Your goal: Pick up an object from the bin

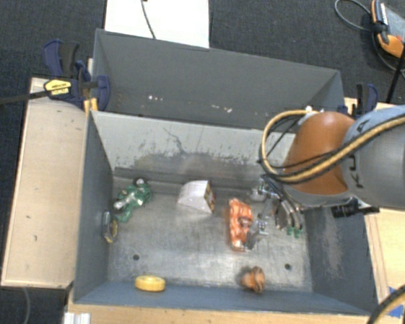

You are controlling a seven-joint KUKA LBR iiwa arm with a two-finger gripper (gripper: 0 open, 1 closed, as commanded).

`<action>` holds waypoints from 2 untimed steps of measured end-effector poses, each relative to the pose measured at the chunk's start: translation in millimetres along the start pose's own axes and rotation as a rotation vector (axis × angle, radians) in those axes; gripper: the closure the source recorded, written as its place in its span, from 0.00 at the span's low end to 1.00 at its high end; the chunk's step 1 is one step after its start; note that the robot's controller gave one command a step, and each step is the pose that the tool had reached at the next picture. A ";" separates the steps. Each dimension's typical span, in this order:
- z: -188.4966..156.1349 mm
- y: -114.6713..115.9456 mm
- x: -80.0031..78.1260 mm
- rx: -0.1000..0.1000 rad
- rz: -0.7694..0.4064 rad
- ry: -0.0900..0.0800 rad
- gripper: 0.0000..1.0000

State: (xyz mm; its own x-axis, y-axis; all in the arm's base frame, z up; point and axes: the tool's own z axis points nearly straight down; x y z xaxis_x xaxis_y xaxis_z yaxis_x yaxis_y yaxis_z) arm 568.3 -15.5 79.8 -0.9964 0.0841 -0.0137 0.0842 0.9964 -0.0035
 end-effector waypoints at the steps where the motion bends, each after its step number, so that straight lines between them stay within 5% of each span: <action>1: 2.9 4.3 18.0 -0.005 -0.011 0.010 1.00; 2: 3.0 4.3 18.0 -0.005 -0.011 0.010 1.00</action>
Offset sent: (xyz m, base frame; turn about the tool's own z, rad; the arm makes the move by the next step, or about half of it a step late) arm 0.0000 0.0000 0.0000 0.0000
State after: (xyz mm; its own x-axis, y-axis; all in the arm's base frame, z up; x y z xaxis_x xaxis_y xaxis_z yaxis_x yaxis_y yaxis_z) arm 550.7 -9.7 76.6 -0.9973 0.0730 -0.0039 0.0730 0.9973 0.0012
